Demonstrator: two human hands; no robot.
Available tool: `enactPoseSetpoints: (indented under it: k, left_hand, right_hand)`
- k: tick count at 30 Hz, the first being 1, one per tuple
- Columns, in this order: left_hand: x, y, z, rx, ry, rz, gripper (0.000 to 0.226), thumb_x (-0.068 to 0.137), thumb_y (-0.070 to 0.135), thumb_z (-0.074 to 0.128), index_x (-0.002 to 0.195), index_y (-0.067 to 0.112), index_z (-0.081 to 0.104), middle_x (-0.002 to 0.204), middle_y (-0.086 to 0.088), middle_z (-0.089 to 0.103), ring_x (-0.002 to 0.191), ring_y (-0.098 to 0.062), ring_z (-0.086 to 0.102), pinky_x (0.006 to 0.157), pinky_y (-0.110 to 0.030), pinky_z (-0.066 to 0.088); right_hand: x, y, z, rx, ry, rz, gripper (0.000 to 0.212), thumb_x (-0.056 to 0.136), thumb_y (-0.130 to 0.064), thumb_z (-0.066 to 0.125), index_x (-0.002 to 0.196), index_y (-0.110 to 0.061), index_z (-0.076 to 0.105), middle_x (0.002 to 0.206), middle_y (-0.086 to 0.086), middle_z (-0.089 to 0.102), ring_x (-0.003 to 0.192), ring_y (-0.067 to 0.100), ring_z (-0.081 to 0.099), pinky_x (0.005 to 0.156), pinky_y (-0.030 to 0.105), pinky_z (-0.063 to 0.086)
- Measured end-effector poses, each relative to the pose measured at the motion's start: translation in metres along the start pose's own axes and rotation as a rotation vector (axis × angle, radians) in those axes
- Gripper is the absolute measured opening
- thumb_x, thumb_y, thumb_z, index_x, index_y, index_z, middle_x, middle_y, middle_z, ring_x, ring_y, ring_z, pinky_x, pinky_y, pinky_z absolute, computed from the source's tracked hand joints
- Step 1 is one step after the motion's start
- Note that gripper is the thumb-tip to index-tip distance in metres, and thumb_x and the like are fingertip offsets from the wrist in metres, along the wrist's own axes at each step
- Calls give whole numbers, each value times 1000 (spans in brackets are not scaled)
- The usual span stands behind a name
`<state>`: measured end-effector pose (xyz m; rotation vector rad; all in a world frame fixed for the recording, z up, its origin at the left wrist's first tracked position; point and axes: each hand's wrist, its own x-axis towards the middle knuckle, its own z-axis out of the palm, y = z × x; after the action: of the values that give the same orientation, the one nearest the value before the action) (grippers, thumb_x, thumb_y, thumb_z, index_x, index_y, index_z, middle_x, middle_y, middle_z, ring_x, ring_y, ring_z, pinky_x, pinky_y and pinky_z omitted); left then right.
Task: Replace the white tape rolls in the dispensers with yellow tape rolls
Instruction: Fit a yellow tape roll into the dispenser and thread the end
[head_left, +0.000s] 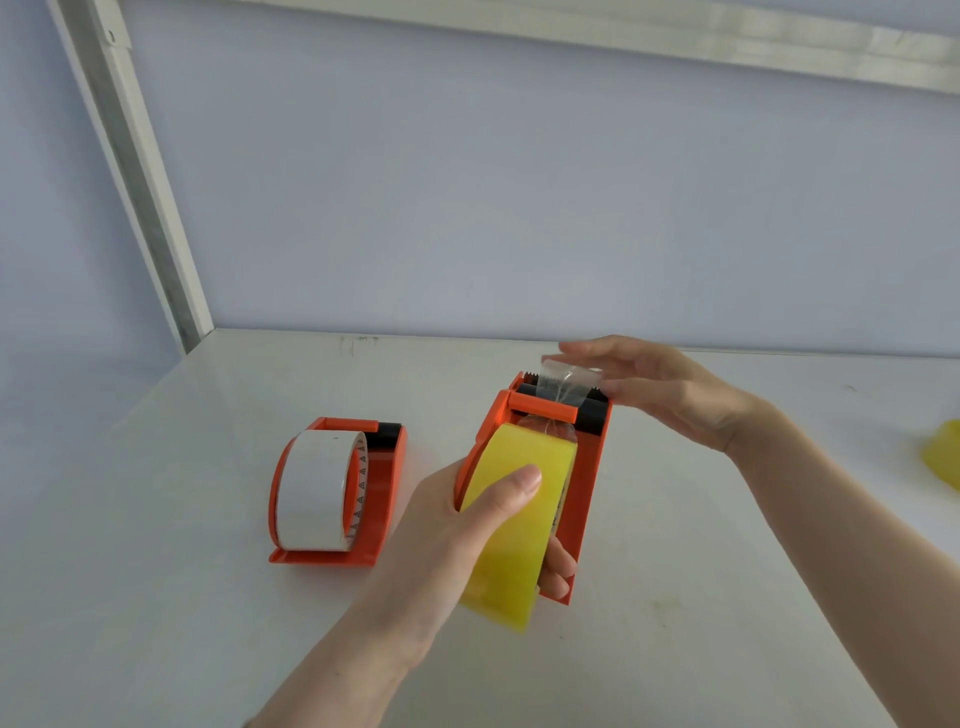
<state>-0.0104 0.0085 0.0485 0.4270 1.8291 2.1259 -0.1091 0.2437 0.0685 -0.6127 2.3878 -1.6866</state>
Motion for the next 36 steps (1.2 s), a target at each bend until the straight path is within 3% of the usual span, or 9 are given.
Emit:
enactPoseSetpoints:
  k: [3,8,13,16,22,25,29,32,36]
  left_hand:
    - [1,0,0,11,-10,-4,34,74,44,52,85,13,62,58,-6,72,49,-17,67,52,-23,53]
    - [2,0,1,0,-29,6,27,74,43,53,79,18,64,58,-8,71,49,-18,66,53,-24,53]
    - [5,1,0,2,-64,1,30,75,43,53,83,16,63,59,-8,71,50,-18,66,53,-25,53]
    - [6,1,0,-9,-65,-18,27,76,43,53,81,19,64,60,-7,72,51,-19,67,53,-25,53]
    - [10,3,2,-24,-53,-32,31,74,45,51,84,18,63,61,-5,72,53,-17,68,56,-26,55]
    - [11,7,3,-41,-49,7,34,76,44,52,83,13,62,61,-6,72,52,-17,67,56,-25,53]
    - [11,16,9,-64,-96,49,39,77,45,50,85,8,61,59,-5,71,52,-17,66,56,-22,52]
    - [13,23,13,-76,-109,81,48,77,52,52,85,6,62,60,-4,72,54,-17,67,58,-22,53]
    - [13,30,14,-115,-123,103,55,65,61,60,88,11,65,65,-7,73,57,-19,69,58,-24,53]
  right_hand:
    - [1,-5,1,-61,-37,21,33,79,-10,57,107,-26,64,117,-12,68,112,9,61,91,23,49]
    - [5,-17,3,-160,82,-32,22,85,-2,59,96,-19,67,105,-8,70,99,2,65,85,16,49]
    - [11,-22,6,-340,274,-222,13,76,-15,69,82,-26,71,102,-12,69,101,5,64,95,18,44]
    - [13,-28,7,-459,315,-302,9,67,-28,72,76,-28,72,100,-15,68,96,1,63,89,11,41]
    - [21,-25,5,-643,460,-453,11,68,-22,76,79,-21,74,82,-7,69,88,1,61,85,16,44]
    - [25,-22,4,-610,543,-382,10,70,-21,75,79,-26,73,81,-3,69,89,-4,60,84,8,39]
    - [33,-22,-6,-419,656,-187,12,76,-15,70,75,-27,72,85,-17,67,81,-14,58,78,-2,35]
    - [40,-20,-7,-366,653,-116,17,78,-13,64,74,-27,72,83,-20,69,81,-14,59,80,0,38]
    - [48,-22,-16,-241,781,-81,15,77,-11,61,78,-16,74,90,-5,74,89,4,63,84,14,45]
